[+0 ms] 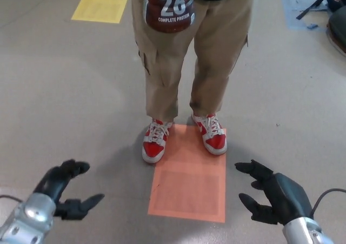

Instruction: The robot recieved a bottle of protein shake from a person using its left hand and then shake the protein up and down 2 two times and hand it back to the person

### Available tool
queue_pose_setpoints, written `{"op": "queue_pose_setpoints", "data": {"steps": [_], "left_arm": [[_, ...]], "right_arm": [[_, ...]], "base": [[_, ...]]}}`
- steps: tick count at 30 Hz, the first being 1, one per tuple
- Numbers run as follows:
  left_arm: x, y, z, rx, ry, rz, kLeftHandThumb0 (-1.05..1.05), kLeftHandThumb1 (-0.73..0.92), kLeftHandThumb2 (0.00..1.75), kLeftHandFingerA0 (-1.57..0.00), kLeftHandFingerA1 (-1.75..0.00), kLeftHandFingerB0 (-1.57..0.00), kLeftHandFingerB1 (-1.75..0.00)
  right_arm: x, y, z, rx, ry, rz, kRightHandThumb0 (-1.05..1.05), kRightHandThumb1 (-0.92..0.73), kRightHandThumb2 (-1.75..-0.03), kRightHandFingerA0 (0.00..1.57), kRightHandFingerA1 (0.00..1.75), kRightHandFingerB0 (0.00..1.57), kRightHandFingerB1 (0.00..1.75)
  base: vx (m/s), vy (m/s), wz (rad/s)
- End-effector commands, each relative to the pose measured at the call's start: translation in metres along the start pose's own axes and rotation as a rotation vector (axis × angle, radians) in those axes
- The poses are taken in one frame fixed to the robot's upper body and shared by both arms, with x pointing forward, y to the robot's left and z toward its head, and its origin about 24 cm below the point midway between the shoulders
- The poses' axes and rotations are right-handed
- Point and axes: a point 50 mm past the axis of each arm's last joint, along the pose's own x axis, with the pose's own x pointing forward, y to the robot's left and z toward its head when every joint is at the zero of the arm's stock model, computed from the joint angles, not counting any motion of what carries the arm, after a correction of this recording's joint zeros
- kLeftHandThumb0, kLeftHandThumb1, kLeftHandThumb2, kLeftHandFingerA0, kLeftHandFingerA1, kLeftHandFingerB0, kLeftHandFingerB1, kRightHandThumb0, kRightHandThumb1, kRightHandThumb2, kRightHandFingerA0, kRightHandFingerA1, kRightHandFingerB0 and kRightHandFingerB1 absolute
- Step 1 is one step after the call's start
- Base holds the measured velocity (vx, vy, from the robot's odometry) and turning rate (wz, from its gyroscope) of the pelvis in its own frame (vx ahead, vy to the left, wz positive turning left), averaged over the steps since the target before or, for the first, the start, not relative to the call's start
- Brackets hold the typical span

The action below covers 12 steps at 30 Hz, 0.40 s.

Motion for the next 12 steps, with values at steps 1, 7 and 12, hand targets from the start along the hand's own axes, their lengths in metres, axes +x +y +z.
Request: {"op": "queue_pose_setpoints", "data": {"steps": [1, 7, 12], "left_arm": [[-0.0067, 0.0132, -0.0082, 0.398, -0.277, 0.186, -0.56, 0.53, 0.77, -0.31, -0.45, -0.12, -0.37], [-0.0041, 0.0134, -0.0049, 0.511, -0.29, 0.204, -0.6, 0.57, 0.82, -0.33, -0.46, -0.11, -0.38], [-0.0031, 0.0117, -0.0027, 0.522, -0.299, 0.197, -0.6, 0.59, 0.82, -0.32, -0.45, -0.12, -0.38]], "right_arm": [[0.0109, -0.0163, -0.0142, -0.146, 0.144, 0.024, -0.36, -0.72, -0.63, 0.49, 0.4, 0.32, 0.36], [0.0115, -0.018, -0.0148, -0.112, 0.149, 0.036, -0.35, -0.74, -0.64, 0.48, 0.37, 0.31, 0.35], [0.0106, -0.0181, -0.0156, -0.123, 0.136, 0.056, -0.38, -0.76, -0.65, 0.47, 0.36, 0.29, 0.33]], "base": [[0.0, 0.0, 0.0], [0.0, 0.0, 0.0], [0.0, 0.0, 0.0]]}}
